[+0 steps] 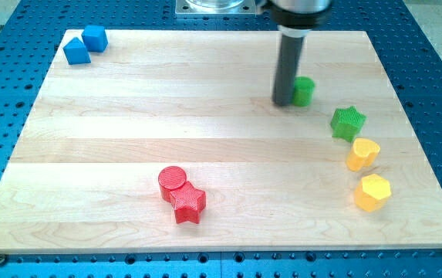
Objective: Push the green circle a bit down
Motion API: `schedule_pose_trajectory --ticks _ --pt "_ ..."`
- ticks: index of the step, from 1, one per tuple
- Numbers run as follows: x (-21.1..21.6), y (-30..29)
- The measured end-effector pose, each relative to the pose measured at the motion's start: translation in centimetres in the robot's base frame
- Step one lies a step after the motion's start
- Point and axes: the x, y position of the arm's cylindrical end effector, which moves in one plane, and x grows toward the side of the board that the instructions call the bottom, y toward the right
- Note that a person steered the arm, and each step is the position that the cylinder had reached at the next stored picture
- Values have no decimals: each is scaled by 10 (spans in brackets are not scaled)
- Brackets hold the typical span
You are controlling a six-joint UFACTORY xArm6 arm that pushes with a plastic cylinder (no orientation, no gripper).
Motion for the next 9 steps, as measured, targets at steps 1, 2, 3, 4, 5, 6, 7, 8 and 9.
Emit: schedule_pose_trajectory --ticks 1,2,3,4,5,6,7,8,9 --pt "-2 35" --pt "-33 27" --pt "-67 29" --pt "-59 47" --pt "-37 47" --pt "-24 48" --pt "-16 43" --pt "38 8" --pt "131 5"
